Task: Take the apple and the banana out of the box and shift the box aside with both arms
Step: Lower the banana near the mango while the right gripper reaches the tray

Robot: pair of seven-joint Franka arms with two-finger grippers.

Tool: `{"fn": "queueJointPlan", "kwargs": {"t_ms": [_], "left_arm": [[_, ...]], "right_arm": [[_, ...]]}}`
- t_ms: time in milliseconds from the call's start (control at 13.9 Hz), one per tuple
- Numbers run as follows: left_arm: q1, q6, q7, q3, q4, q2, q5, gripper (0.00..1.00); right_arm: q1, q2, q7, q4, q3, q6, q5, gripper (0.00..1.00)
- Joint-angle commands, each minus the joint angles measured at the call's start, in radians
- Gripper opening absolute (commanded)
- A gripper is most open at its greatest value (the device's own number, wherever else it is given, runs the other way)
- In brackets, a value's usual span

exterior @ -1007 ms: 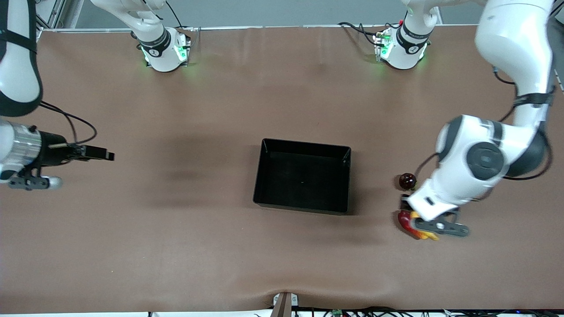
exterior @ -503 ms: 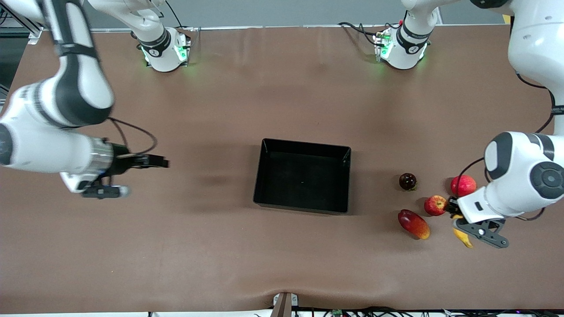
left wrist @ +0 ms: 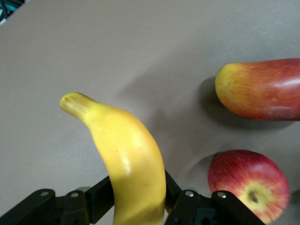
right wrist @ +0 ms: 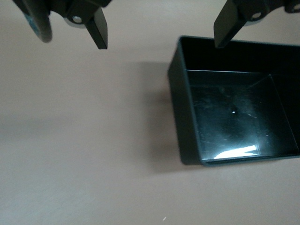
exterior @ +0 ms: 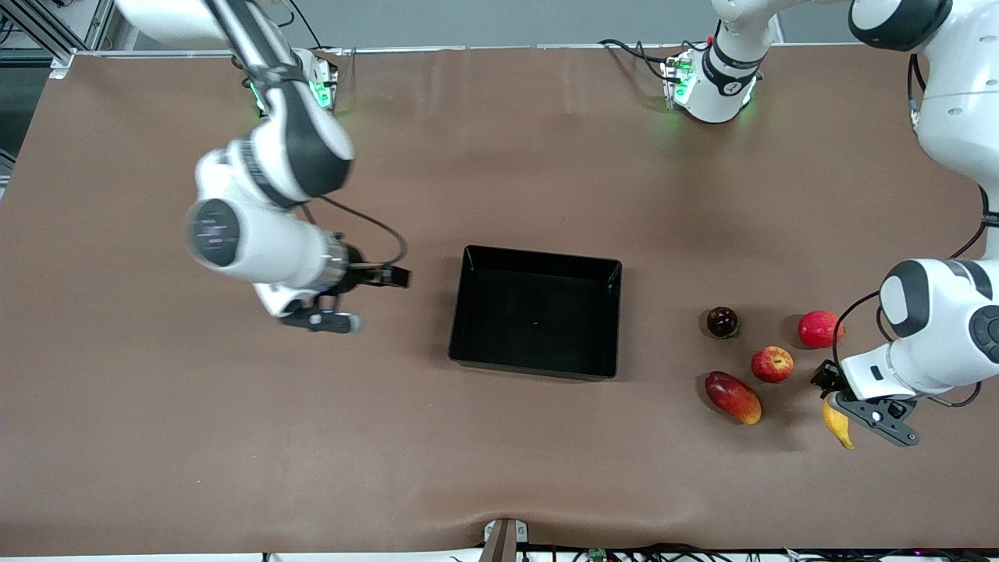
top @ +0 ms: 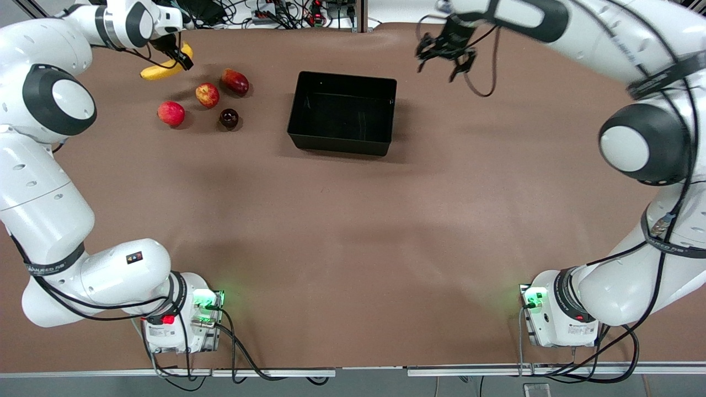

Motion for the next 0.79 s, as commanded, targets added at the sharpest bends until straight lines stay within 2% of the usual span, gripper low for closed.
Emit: {"fn": "queueJointPlan", "kwargs": {"t_ms": [0, 144, 288, 359, 503, 647, 719], "left_arm": [[0.011, 0.052, 0.014, -0.006, 0.007, 0.046, -0.038, 0.00], [0.011, 0.052, 0.019, -0.004, 0.005, 0.055, -0.122, 0.00], [0.009, 0.052, 0.022, -0.004, 0.004, 0.067, -0.131, 0.00], [0.009, 0.052, 0.022, -0.004, 0.002, 0.073, -0.128, 0.00], [0.011, 0.053, 0.022, -0.001, 0.004, 0.087, -0.121, 0.00], [0.009, 0.070, 0.022, 0.019, 0.002, 0.099, -0.121, 0.00], [0.009, 0.079, 0.022, 0.019, 0.002, 0.107, -0.121, 0.05]], "right_arm": [[0.110, 0.078, 0.148, 0.006, -0.015, 0.098, -0.004, 1.00], [0.172, 0.124, 0.217, 0.008, -0.015, 0.187, -0.005, 1.00], [0.209, 0.166, 0.240, 0.009, -0.015, 0.253, -0.007, 1.00], [0.219, 0.175, 0.235, 0.008, -0.020, 0.265, -0.028, 1.00], [0.206, 0.176, 0.238, 0.006, -0.018, 0.255, -0.132, 1.00], [0.195, 0.189, 0.235, 0.006, -0.020, 0.256, -0.146, 1.00], [0.192, 0.199, 0.237, 0.005, -0.020, 0.258, -0.146, 1.00]]}}
